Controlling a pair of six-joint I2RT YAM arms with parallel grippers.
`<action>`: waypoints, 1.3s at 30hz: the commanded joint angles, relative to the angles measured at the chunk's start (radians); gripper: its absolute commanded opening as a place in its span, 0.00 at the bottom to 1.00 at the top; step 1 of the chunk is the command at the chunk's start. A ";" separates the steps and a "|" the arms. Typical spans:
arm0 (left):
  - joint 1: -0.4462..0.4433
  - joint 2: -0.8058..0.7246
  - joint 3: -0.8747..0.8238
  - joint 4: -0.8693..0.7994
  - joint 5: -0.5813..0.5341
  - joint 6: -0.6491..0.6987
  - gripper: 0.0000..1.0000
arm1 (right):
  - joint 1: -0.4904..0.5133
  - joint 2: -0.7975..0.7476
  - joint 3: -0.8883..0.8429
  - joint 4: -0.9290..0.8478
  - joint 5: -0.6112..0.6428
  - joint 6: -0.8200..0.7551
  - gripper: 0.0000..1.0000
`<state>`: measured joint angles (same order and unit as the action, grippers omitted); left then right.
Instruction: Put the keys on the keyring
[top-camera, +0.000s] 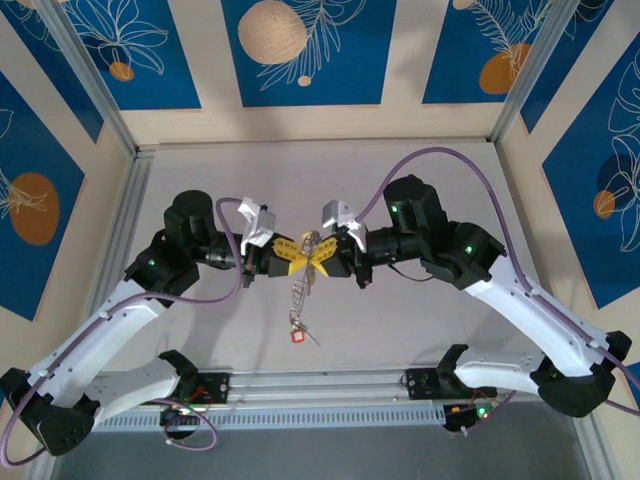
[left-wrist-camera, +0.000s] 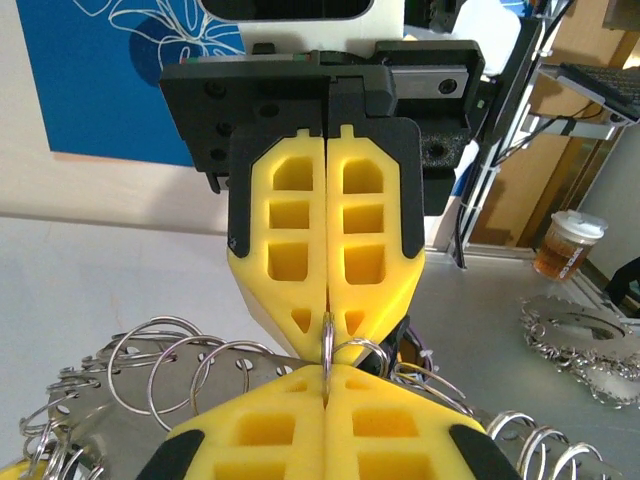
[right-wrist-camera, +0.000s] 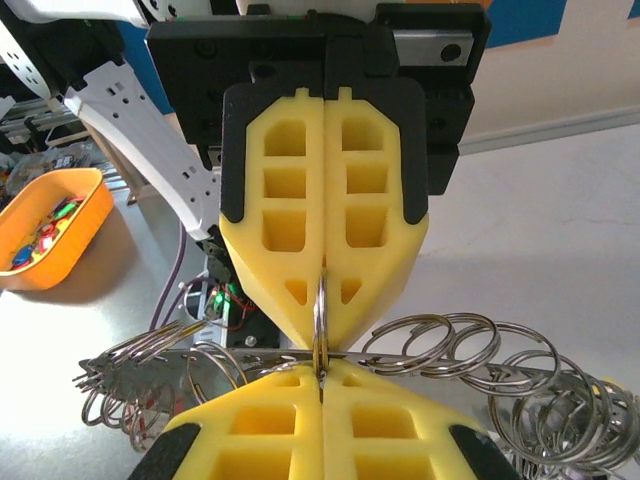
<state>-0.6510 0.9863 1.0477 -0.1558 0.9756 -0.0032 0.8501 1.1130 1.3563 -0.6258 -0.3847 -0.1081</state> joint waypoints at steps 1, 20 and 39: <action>0.002 -0.011 0.000 0.109 0.039 -0.039 0.00 | 0.000 -0.019 -0.017 0.110 0.019 0.032 0.04; 0.010 -0.028 0.036 0.001 0.026 0.024 0.00 | 0.009 -0.051 0.090 -0.028 0.213 -0.036 0.22; 0.010 -0.024 0.050 -0.002 0.041 0.024 0.00 | 0.010 -0.008 0.067 0.007 0.005 0.004 0.23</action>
<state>-0.6453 0.9768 1.0500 -0.1917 0.9768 0.0093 0.8562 1.1152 1.4204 -0.6140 -0.3447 -0.1181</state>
